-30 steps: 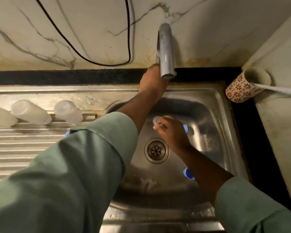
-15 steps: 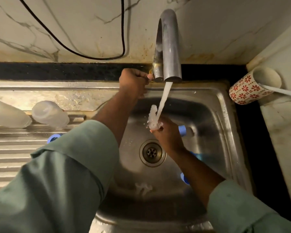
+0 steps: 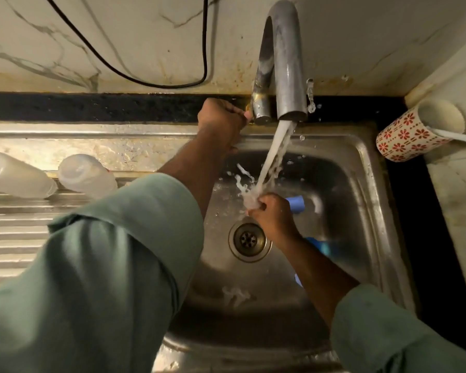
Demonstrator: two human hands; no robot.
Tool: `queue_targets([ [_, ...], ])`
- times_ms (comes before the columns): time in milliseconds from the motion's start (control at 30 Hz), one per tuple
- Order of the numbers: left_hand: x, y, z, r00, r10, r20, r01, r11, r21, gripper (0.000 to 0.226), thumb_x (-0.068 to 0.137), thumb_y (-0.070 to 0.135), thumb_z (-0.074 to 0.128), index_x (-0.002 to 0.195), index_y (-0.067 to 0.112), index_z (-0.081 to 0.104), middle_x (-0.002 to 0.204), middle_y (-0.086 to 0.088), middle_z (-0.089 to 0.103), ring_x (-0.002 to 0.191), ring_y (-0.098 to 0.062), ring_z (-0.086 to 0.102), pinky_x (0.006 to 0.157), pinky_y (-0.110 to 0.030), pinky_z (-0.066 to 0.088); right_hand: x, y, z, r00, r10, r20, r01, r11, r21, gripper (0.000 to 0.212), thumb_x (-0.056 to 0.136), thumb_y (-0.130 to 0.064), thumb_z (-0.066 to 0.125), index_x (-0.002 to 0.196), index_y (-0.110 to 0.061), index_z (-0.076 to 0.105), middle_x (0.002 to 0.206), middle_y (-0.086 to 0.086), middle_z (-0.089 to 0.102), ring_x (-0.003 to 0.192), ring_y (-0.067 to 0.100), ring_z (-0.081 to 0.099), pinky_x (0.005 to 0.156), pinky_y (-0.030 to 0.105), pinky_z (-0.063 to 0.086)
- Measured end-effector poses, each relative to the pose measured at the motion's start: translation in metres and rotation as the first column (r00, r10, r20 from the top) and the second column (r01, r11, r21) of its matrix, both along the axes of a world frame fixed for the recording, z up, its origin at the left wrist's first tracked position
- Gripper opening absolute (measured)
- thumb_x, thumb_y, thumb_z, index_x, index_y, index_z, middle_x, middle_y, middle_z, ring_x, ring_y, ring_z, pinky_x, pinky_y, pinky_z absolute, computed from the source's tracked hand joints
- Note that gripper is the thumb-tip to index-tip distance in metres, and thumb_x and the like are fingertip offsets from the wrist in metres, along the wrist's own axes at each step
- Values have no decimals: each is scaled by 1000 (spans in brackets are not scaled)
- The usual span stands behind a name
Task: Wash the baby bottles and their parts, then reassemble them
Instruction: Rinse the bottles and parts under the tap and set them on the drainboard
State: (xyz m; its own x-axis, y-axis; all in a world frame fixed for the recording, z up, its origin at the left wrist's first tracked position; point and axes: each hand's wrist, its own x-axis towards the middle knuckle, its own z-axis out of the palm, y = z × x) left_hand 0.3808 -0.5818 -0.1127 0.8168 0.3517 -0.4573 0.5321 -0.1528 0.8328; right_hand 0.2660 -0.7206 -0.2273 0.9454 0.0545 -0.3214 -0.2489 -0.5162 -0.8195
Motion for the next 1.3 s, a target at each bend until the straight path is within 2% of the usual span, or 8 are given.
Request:
queue_targets([
  [133,-3,-1,-2,1000,-25,16,24,999,32,20,86,17,77,78,20,60,88,0,68,85,-19,70,52,-34,59,2,-3,2,997,0,-75,6,997,77,18,85,-6,69,101,-12,62,90,-3,65,87,21,68,72,28,56],
  [233,-3,1,-1,999,-39,6,39,999,10,19,86,17,77,79,21,60,89,0,68,86,-19,68,42,-28,53,7,-6,7,998,0,-68,4,998,58,36,79,1,73,103,-20,57,90,-3,64,81,11,66,62,15,54],
  [400,-5,0,1,998,-56,6,56,998,13,19,88,17,75,76,21,60,89,-1,67,88,-21,68,46,-33,55,20,-3,12,1000,22,-18,-25,990,-138,17,75,-3,78,81,-12,65,84,1,69,75,9,62,66,9,49],
  [600,-4,0,1,998,-62,-10,62,998,3,15,88,15,75,80,19,62,88,-1,67,86,-21,67,43,-33,54,30,8,16,992,63,-112,-84,976,-201,15,83,-24,73,92,-12,69,89,4,72,82,14,68,82,34,57],
  [833,-4,2,2,998,-64,-19,64,998,-11,15,88,16,75,81,20,62,94,-4,69,90,-24,69,45,-34,55,35,12,21,971,206,-118,-236,797,-555,43,85,-58,60,85,-16,66,77,-1,66,73,15,63,71,31,51],
  [967,-4,1,1,998,-63,-23,62,998,-14,16,88,16,75,82,20,60,96,-4,69,91,-24,69,48,-35,56,30,4,17,924,382,-5,-330,792,-515,19,94,-27,58,88,-11,66,84,7,64,82,24,63,71,33,49],
  [1100,-3,1,1,998,-59,-22,59,998,-20,13,88,16,75,85,19,62,95,-4,69,90,-23,69,53,-38,59,25,3,9,982,186,-23,-187,976,-115,14,89,-5,63,98,5,63,97,17,66,95,31,64,91,47,50],
  [1300,-2,2,0,997,-66,-30,66,998,-14,12,88,15,75,83,18,64,92,-3,71,85,-19,69,54,-38,59,24,4,4,982,168,82,-134,937,-323,34,73,-48,78,71,-20,57,73,-3,65,70,13,61,67,28,50],
])
